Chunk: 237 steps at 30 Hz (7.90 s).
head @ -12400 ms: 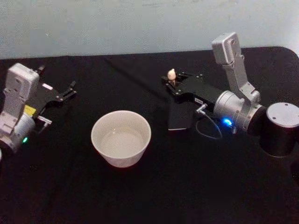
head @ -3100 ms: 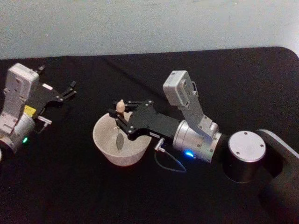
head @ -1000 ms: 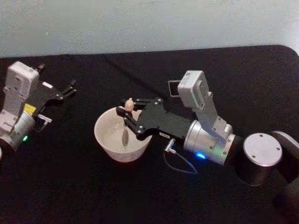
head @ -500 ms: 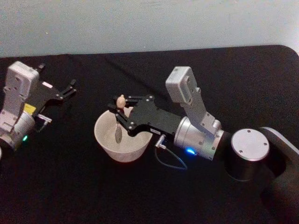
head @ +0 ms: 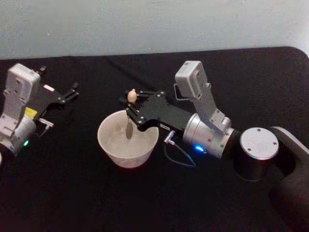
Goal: Pick up the stirring spoon with one hand, stir inside the cup, then place it back in its original position.
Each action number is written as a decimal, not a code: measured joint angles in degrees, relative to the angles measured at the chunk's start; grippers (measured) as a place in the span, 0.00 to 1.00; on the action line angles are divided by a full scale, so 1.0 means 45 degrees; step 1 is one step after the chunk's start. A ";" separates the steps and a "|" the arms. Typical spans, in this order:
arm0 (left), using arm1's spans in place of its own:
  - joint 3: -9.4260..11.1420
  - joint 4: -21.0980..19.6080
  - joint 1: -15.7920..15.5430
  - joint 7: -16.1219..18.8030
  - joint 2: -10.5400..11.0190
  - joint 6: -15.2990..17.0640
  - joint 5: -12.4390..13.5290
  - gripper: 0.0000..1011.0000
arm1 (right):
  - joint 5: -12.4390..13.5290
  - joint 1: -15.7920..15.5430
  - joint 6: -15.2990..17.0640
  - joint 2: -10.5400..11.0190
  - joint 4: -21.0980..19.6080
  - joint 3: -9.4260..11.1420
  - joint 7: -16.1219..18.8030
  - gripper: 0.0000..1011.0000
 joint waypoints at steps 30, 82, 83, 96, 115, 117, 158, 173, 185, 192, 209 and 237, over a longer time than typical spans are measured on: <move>0.0000 0.0000 0.0000 0.0000 0.0000 0.0000 0.0000 0.99 | 0.0578 -0.0177 0.0332 0.0596 -0.0446 -0.0039 0.0687 0.17; 0.0000 0.0000 0.0001 0.0000 0.0000 0.0000 0.0000 0.99 | 0.1464 0.0089 0.1076 0.0781 -0.1988 0.0401 -0.0021 0.17; 0.0000 0.0000 0.0001 0.0001 0.0000 0.0000 0.0000 0.99 | 0.1474 0.0103 0.1079 0.0782 -0.2010 0.0404 -0.0038 0.17; 0.0000 -0.0001 0.0001 0.0000 0.0000 0.0000 0.0000 0.99 | 0.1650 0.0275 0.1084 0.0856 -0.2293 0.0886 -0.0461 0.17; 0.0000 0.0000 0.0001 0.0000 0.0000 0.0000 0.0000 0.99 | 0.1760 0.0032 0.1245 0.1231 -0.2332 0.1516 -0.0892 0.17; -0.0001 0.0000 0.0000 0.0000 0.0000 0.0000 0.0000 0.99 | 0.1742 -0.0010 0.1305 0.1234 -0.2328 0.1534 -0.0929 0.17; 0.0000 -0.0001 0.0000 0.0000 0.0000 0.0000 -0.0001 0.99 | 0.2106 -0.1139 0.1330 0.2199 -0.3708 0.3015 -0.1347 0.17; 0.0000 0.0000 0.0001 0.0000 0.0000 0.0000 0.0000 0.99 | 0.2027 -0.1368 0.1368 0.2268 -0.3450 0.3154 -0.1391 0.17; -0.0001 0.0000 0.0000 0.0000 0.0000 0.0000 0.0000 0.99 | 0.1848 -0.1367 0.1492 0.2142 -0.3068 0.2998 -0.1360 0.17; 0.0000 -0.0001 0.0000 0.0000 0.0000 0.0000 0.0000 0.99 | 0.1701 -0.1415 0.1542 0.2092 -0.2843 0.2828 -0.1316 0.17; 0.0000 0.0000 0.0001 0.0000 -0.0001 0.0000 0.0000 0.99 | 0.1000 -0.1453 0.1632 0.1794 -0.2128 0.2503 -0.1444 0.17; 0.0000 -0.0001 0.0001 0.0000 0.0000 0.0000 0.0000 0.99 | 0.0349 -0.1473 0.1637 0.1469 -0.1781 0.2571 -0.1489 0.17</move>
